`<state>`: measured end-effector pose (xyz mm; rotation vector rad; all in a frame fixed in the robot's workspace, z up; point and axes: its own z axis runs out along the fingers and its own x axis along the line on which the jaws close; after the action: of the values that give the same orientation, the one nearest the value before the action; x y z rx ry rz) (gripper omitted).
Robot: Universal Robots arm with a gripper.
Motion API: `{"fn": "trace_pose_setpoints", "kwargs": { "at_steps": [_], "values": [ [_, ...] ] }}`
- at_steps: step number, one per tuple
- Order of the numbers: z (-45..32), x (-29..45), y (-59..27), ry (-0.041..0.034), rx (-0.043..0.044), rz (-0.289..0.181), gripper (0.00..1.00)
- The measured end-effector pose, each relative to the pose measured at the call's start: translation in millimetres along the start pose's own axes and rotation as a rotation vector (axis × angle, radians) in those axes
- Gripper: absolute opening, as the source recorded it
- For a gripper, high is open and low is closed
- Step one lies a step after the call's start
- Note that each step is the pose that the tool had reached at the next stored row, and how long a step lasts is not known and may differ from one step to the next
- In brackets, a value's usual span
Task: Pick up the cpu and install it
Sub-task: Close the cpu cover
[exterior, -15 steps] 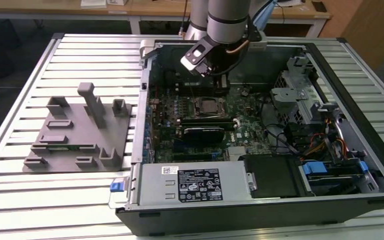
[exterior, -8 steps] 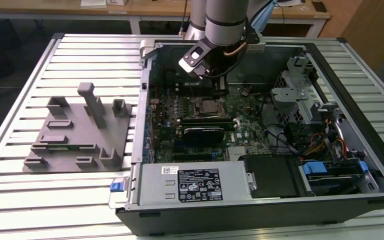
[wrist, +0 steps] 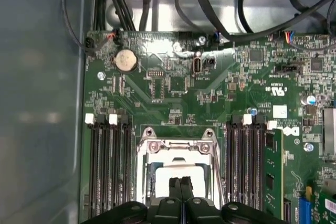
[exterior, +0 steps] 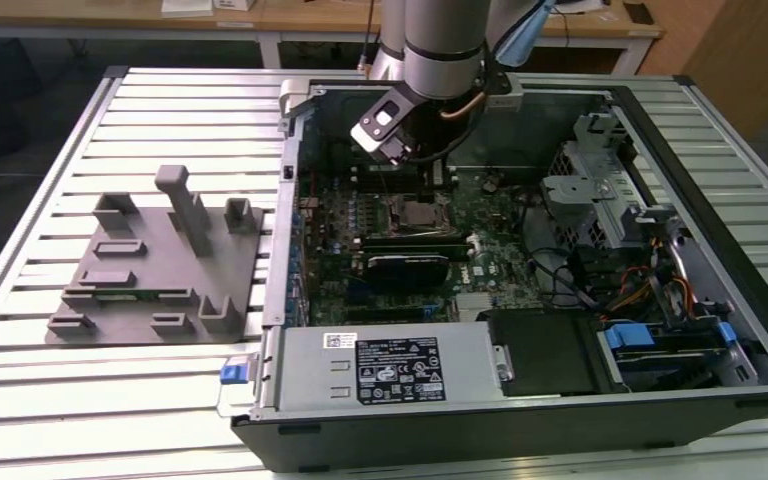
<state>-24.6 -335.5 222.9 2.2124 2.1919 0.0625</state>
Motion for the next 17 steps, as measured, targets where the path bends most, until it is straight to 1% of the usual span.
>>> {"fn": "trace_pose_setpoints", "kwargs": {
  "at_steps": [5, 7, 12, 14, 17],
  "values": [
    [6.1, -1.8, -3.3, -0.0001, 0.0001, 0.000, 0.11],
    [6.4, -1.9, -5.2, -0.0002, 0.0002, 0.000, 0.11],
    [6.5, -1.8, -5.3, -0.0003, 0.0001, -0.001, 0.11],
    [6.5, -1.8, -5.3, 0.0007, 0.0002, -0.017, 0.11],
    [6.5, -1.8, -5.3, 0.0029, 0.0007, -0.064, 0.11]
  ]
}}
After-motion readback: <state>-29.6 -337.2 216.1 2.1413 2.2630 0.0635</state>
